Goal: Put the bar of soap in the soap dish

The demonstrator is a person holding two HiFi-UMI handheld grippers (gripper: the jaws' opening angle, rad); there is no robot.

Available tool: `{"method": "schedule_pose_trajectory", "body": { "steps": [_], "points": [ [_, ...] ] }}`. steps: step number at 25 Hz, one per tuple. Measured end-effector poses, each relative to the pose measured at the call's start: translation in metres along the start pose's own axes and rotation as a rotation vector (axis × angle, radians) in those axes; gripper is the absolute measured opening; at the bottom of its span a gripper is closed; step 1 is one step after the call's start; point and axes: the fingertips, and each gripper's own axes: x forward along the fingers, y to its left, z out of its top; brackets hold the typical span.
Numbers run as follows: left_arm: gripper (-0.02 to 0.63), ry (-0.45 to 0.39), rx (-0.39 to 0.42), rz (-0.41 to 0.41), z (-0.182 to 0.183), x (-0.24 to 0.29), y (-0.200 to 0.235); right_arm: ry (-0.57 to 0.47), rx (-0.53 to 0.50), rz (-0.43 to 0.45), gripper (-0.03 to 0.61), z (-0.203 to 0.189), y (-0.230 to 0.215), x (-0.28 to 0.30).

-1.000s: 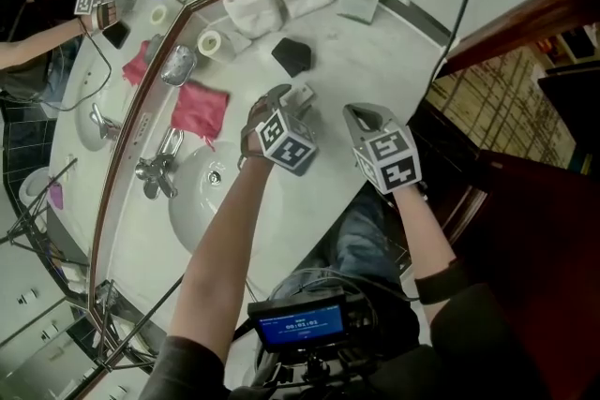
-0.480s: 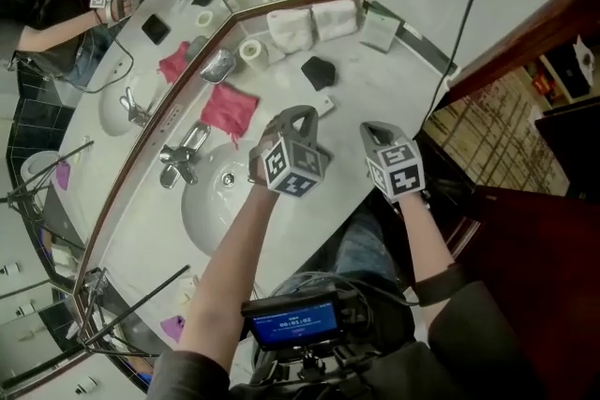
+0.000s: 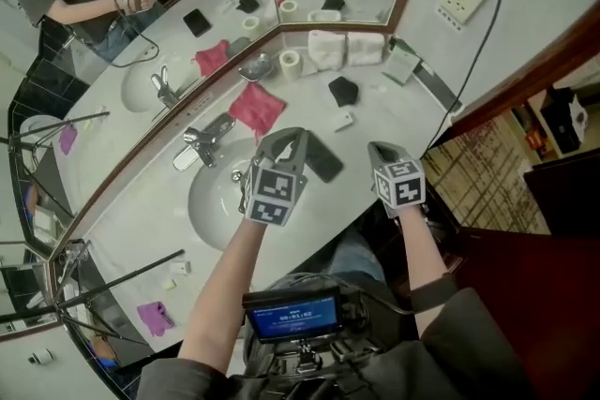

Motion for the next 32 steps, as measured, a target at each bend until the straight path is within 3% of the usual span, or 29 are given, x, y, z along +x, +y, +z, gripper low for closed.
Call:
{"method": "schedule_pose_trajectory", "body": {
  "steps": [11,22,28,29,31,32],
  "points": [
    [0.0,-0.045,-0.207,0.131,-0.024,-0.086,0.046,0.012,-0.029,0.01,0.017,0.003,0.028,-0.004],
    [0.0,-0.04,-0.194,0.211,-0.042,-0.117,0.073,0.027,-0.036,0.03,0.017,-0.001,0.044,0.011],
    [0.0,-0.03,-0.197,0.236,-0.047,-0.125,0.08,0.045,-0.026,-0.015,0.022,-0.014,0.035,0.037],
    [0.0,-0.027,-0.194,0.24,-0.048,-0.126,0.081,0.049,-0.026,-0.019,0.049,-0.017,0.033,0.043],
    [0.0,-0.02,-0.191,0.249,-0.051,-0.127,0.081,0.056,-0.025,-0.026,0.183,-0.023,0.028,0.057],
    [0.0,-0.015,-0.19,0.251,-0.052,-0.127,0.081,0.057,-0.028,-0.033,0.221,-0.026,0.025,0.063]
  ]
}}
